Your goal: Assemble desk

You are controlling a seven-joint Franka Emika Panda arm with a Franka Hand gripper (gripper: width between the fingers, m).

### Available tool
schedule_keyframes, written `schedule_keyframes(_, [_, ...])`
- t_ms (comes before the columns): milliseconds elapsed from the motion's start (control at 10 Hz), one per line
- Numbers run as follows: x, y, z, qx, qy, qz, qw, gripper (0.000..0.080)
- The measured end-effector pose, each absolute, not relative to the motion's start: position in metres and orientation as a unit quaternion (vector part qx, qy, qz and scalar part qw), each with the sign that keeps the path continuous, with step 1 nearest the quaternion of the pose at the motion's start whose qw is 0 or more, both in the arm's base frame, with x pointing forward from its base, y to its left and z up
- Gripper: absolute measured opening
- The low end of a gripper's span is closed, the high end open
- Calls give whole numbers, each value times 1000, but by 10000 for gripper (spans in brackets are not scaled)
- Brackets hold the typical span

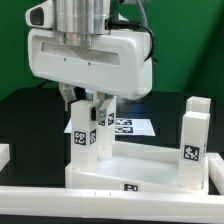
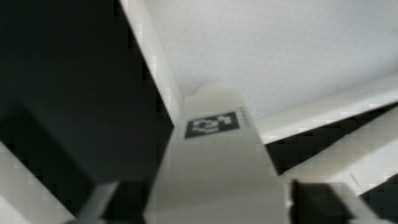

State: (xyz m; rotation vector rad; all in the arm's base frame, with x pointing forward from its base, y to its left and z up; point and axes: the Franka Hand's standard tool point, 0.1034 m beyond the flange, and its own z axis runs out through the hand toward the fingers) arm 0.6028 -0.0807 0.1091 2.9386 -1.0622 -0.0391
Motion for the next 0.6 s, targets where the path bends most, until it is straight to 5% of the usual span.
schedule_keyframes(100, [603, -81, 110, 940, -341, -13, 8, 540])
schedule_keyframes(200, [602, -83, 112, 939, -343, -12, 7, 631])
schedule_keyframes(600, [599, -81, 120, 937, -349, -14, 2, 649])
